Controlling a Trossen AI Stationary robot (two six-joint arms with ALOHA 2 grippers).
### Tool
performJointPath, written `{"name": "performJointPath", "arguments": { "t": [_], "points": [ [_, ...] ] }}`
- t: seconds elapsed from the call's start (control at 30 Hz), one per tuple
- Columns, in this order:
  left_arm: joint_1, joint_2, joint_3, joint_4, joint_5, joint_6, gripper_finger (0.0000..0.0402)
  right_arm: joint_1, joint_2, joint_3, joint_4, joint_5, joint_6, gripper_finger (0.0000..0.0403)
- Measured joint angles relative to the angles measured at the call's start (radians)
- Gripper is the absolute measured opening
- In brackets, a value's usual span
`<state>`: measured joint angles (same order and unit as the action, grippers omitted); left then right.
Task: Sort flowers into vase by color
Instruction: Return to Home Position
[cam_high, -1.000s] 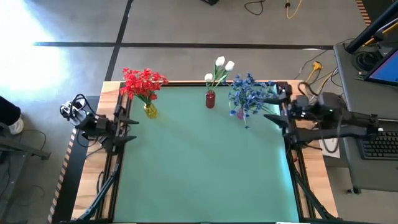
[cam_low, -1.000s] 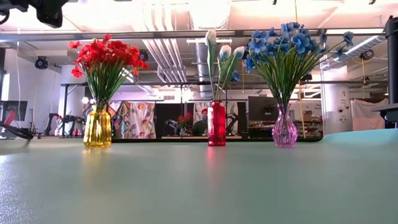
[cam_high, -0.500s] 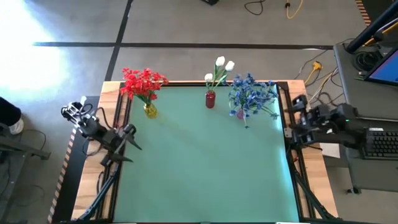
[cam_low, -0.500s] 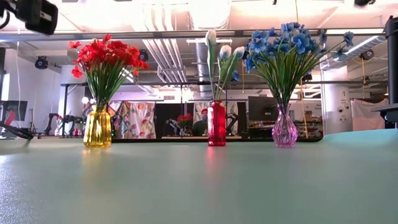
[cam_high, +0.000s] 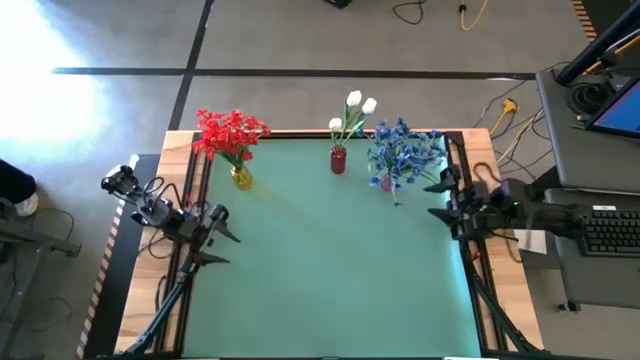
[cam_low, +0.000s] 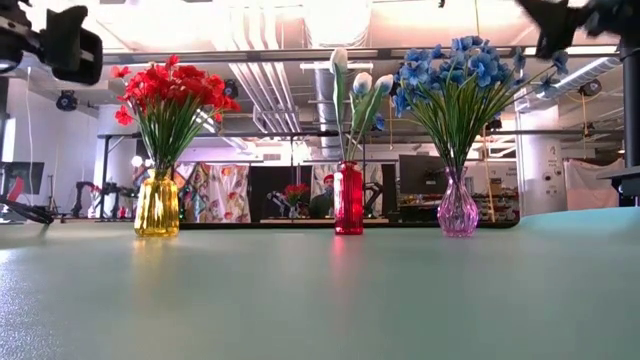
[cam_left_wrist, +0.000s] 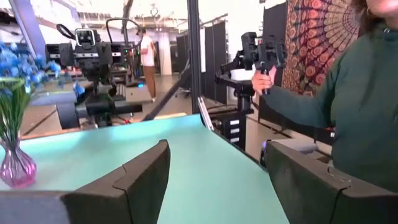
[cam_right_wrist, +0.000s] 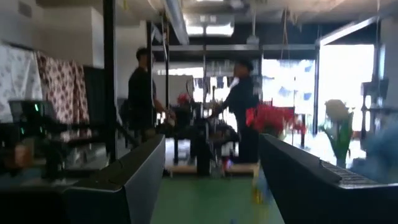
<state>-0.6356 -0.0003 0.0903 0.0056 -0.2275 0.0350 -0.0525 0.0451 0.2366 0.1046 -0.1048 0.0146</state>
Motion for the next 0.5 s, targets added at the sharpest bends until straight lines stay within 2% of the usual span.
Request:
{"name": "performJointPath", "arguments": {
  "t": [0.13,0.27,0.5],
  "points": [
    [0.003,0.000,-0.016,0.001,-0.042,-0.023,0.0249,0.000,-0.044,-0.089,0.028,0.003,0.007,0.0249],
    [0.003,0.000,-0.028,-0.002,-0.107,-0.020,0.0249,0.000,-0.036,-0.143,0.059,0.002,0.012,0.0247],
    [0.014,0.007,-0.069,0.051,-0.358,-0.013,0.0249,0.000,-0.043,-0.211,0.143,0.026,0.005,0.0231]
  ]
}}
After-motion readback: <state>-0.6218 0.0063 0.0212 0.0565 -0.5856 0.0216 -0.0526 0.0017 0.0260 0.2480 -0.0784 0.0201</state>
